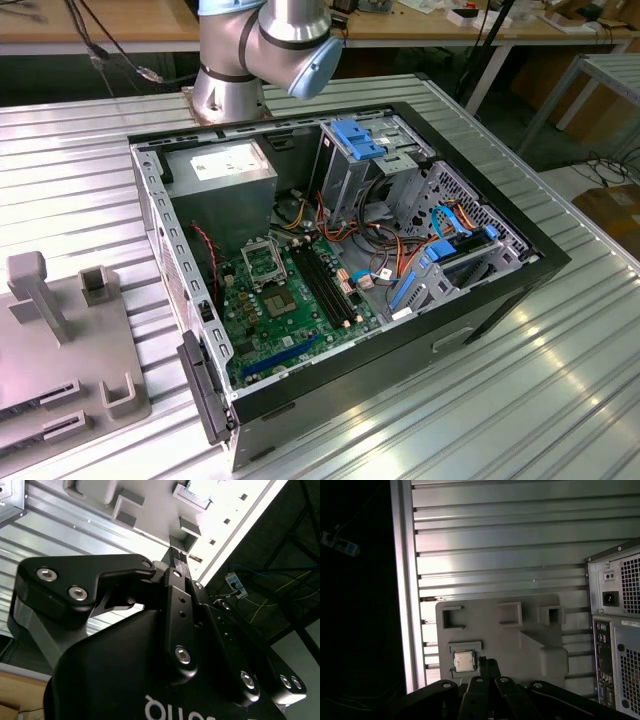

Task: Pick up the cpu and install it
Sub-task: 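Reach for the cpu, then pick up the cpu and move it towards the insertion slot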

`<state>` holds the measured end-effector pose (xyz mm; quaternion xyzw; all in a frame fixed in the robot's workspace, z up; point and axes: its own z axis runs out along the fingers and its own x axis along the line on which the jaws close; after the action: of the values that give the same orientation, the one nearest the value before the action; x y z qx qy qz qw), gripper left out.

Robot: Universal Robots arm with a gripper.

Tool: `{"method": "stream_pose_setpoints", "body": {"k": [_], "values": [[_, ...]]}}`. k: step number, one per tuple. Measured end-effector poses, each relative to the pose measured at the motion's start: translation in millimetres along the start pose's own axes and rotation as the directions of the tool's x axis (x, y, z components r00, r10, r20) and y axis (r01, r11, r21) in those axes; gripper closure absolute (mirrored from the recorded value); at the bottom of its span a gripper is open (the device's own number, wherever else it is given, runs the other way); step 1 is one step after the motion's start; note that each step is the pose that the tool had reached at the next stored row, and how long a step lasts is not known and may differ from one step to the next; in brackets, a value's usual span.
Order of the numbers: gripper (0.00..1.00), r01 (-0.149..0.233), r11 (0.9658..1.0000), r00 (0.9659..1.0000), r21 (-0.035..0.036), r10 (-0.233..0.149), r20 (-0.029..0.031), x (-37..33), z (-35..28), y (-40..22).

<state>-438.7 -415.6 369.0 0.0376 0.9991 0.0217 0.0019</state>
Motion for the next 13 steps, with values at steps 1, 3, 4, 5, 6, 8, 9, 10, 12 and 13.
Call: {"method": "stream_pose_setpoints", "body": {"k": [1, 3, 4, 5, 6, 8, 9, 10, 12, 13], "values": [[0.89, 0.000, 1.0000, 1.0000, 0.0000, 0.000, 0.0000, 3.1, 0.5, -0.8], [0.89, 0.001, 1.0000, 1.0000, 0.0000, -0.001, 0.0000, 8.9, 1.8, -2.5], [0.89, 0.001, 1.0000, 1.0000, 0.0000, -0.001, -0.0001, 11.3, 2.4, -3.2], [0.89, 0.002, 1.0000, 1.0000, 0.0001, -0.002, -0.0001, 13.9, 3.0, -3.8], [0.89, 0.002, 1.0000, 1.0000, 0.0000, -0.002, 0.0000, 15.5, 3.2, -4.0], [0.89, 0.003, 1.0000, 1.0000, 0.0000, -0.003, -0.0001, 16.6, 3.2, -4.1], [0.89, 0.002, 1.0000, 1.0000, 0.0000, -0.002, -0.0001, 16.8, 3.2, -4.1], [0.89, 0.002, 1.0000, 1.0000, 0.0000, -0.002, -0.0001, 17.0, 3.2, -4.1], [0.89, 0.002, 1.0000, 1.0000, 0.0000, -0.002, -0.0001, 17.0, 3.2, -4.1], [0.89, 0.002, 1.0000, 1.0000, 0.0000, -0.002, -0.0001, 17.0, 3.2, -4.1]]}}
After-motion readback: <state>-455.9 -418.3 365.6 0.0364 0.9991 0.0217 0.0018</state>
